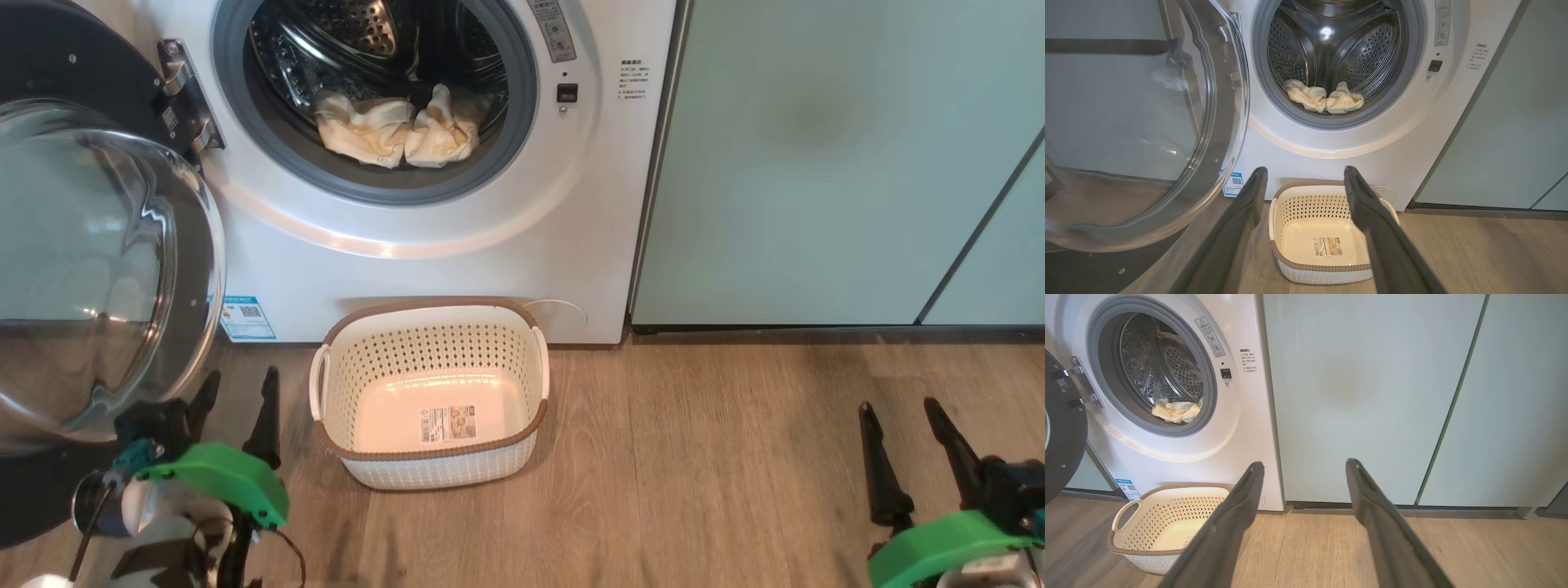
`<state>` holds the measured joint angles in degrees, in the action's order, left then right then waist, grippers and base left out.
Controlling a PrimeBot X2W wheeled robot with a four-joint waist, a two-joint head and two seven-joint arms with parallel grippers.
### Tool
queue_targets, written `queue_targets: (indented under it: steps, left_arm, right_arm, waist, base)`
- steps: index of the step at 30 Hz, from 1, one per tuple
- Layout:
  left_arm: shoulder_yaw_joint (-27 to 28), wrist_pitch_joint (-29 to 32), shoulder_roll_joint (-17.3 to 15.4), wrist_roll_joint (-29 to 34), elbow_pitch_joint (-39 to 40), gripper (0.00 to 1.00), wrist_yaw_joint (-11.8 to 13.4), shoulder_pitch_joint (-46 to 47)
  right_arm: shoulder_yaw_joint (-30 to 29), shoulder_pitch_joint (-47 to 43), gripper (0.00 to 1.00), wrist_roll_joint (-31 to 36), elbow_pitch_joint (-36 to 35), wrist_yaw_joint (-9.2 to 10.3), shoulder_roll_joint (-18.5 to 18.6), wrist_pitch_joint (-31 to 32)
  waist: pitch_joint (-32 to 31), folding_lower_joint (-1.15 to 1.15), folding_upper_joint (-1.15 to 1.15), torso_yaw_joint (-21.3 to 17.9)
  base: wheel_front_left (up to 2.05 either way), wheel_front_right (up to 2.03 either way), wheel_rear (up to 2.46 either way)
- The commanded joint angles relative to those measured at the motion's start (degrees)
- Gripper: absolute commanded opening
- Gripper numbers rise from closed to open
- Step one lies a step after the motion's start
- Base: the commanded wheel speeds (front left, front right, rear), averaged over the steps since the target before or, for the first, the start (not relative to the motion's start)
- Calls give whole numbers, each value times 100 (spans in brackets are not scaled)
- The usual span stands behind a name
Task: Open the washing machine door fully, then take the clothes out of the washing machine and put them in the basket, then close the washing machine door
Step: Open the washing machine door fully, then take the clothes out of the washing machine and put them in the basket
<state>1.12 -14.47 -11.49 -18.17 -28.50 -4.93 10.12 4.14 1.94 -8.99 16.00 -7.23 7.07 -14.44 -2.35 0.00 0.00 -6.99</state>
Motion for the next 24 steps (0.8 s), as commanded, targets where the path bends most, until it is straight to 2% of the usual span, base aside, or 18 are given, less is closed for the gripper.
queue_targets:
  steps: [1,17,24]
  left_arm:
    - [243,-52,-119,49,147,100,-41,412]
    - [222,-52,-72,146,26,100,-196,519]
    - [75,-52,-119,98,14,100,-237,589]
  right_arm:
    - [110,103,100,28,-198,-25,89,-56]
    - [98,63,100,-2,-155,-25,68,-56]
    - [117,76,100,-23,-119,-25,62,-56]
  waist:
    - [-6,0,0,-4]
    - [-7,0,0,-5]
    - [12,0,0,17]
  base:
    - [0,0,0]
    - [1,-1,0]
    - [68,-65,-2]
